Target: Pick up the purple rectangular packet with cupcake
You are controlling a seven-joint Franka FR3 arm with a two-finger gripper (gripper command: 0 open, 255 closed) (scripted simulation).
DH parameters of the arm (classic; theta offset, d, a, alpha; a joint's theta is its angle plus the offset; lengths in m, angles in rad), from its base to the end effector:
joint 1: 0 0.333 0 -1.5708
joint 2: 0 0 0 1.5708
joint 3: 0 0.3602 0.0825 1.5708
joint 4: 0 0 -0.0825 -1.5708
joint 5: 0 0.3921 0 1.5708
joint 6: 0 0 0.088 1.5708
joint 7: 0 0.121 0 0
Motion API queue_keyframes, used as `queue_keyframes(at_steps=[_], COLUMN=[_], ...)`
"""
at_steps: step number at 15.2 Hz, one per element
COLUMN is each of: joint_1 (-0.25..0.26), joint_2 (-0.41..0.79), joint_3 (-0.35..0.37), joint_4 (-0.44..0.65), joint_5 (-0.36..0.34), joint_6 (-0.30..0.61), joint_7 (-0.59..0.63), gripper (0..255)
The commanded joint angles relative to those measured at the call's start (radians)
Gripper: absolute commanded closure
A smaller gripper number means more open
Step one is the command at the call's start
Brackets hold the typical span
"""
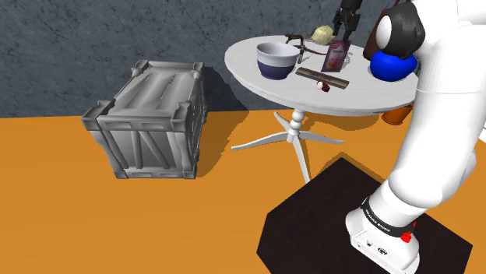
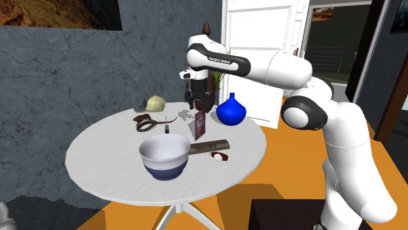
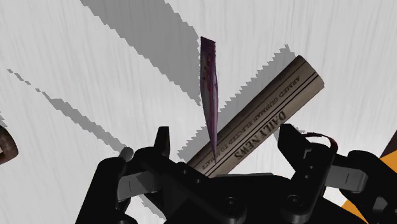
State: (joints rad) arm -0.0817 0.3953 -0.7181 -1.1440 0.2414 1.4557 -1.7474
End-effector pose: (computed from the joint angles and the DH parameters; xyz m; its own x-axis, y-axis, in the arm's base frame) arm 0.5528 -0.3680 0.6463 0.5264 0.8501 -0.0168 0.8502 -0.5265 0.0003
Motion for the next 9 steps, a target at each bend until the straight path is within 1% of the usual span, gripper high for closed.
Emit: queue_keyframes(at_steps=[1, 6, 8, 9], joint_1=[-0.004, 0.030, 0.033, 0.033], joint_2=[0.011, -0.019, -0.022, -0.021], joint_3=[0.005, 0.002, 0.002, 0.002], joint_4=[-0.007, -0.120, -0.132, -0.133], joint_5=[0.007, -0.013, -0.015, -0.014], joint_6=[0.017, 0.102, 0.112, 0.113], joint_7=[-0.013, -0.011, -0.010, -0.011], gripper=[0, 0, 0, 255])
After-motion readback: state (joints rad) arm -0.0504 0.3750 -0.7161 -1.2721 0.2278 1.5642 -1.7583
